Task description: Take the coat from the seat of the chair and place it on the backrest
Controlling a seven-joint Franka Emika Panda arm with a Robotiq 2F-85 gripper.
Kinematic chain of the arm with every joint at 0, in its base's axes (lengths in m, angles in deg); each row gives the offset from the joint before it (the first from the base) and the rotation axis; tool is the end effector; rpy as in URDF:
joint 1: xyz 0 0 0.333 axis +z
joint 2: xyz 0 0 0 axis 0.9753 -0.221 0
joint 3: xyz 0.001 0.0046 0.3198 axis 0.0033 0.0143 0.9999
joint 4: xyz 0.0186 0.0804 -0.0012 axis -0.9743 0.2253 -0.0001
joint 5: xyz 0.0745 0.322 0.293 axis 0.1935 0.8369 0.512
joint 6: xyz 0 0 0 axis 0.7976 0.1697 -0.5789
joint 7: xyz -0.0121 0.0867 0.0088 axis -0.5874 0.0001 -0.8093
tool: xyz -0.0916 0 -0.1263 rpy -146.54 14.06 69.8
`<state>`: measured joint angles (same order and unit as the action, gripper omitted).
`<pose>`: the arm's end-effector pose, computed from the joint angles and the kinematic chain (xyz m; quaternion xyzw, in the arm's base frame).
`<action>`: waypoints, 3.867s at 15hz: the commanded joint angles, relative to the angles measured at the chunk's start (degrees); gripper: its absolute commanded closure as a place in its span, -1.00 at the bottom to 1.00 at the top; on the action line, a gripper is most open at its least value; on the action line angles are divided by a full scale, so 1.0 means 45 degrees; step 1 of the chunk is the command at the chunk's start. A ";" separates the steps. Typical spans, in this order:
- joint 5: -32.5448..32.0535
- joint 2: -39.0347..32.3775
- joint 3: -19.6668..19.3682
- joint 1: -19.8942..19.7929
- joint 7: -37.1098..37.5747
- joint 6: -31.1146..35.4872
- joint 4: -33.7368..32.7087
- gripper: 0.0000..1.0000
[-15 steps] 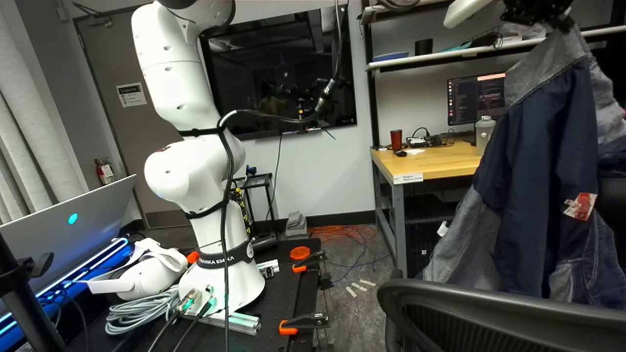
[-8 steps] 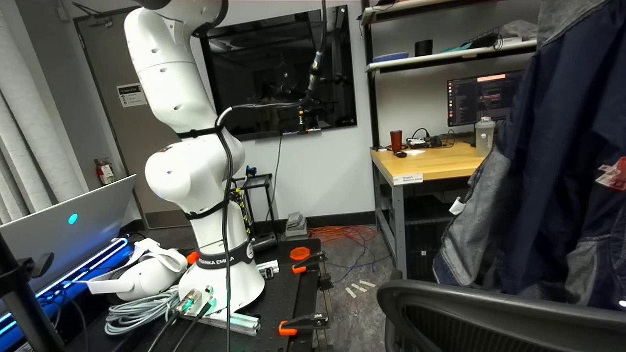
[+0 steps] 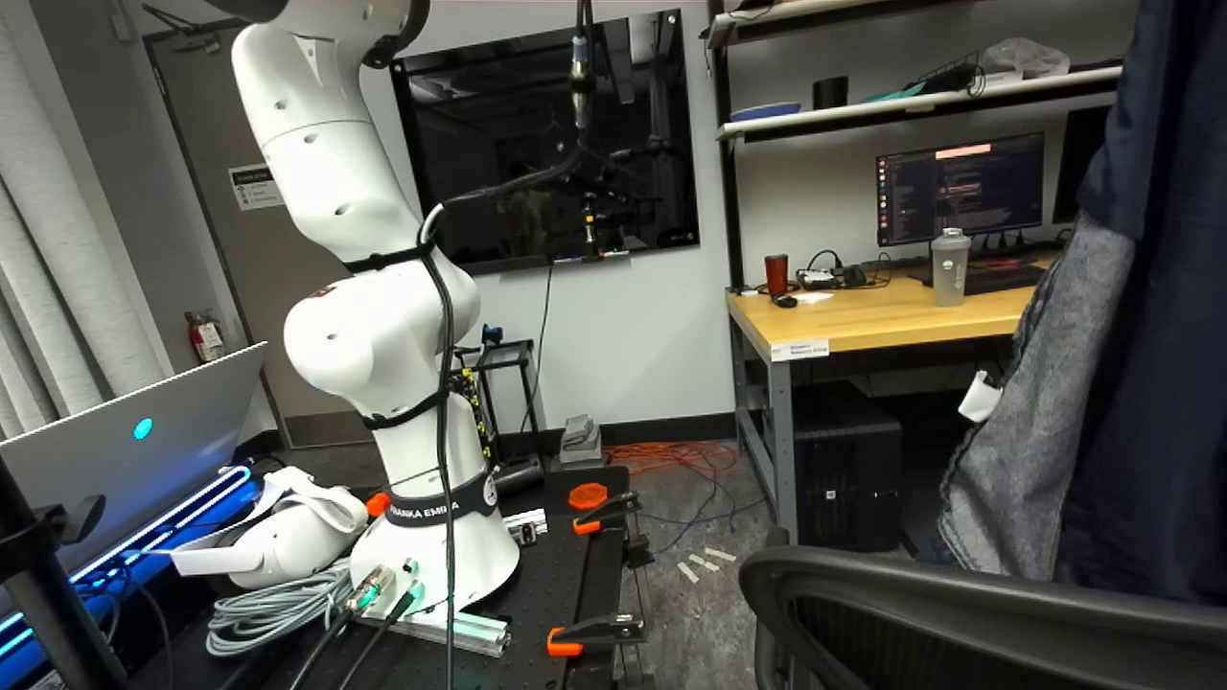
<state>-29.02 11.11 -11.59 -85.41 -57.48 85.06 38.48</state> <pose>0.5916 -0.2243 0.7565 0.8746 -0.0315 0.4803 0.0592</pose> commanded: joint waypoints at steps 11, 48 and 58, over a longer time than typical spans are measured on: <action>0.1950 -0.0143 -0.2718 -0.0122 -0.1124 -0.0225 -0.0896 0.99; 0.3674 -0.2017 -0.0350 -0.2397 -0.5244 -0.1320 0.2861 -1.00; 0.3882 -0.0527 0.0544 -0.0161 -0.7252 0.0298 0.7793 -1.00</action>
<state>-11.82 4.79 -9.53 -88.53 -87.00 83.19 67.39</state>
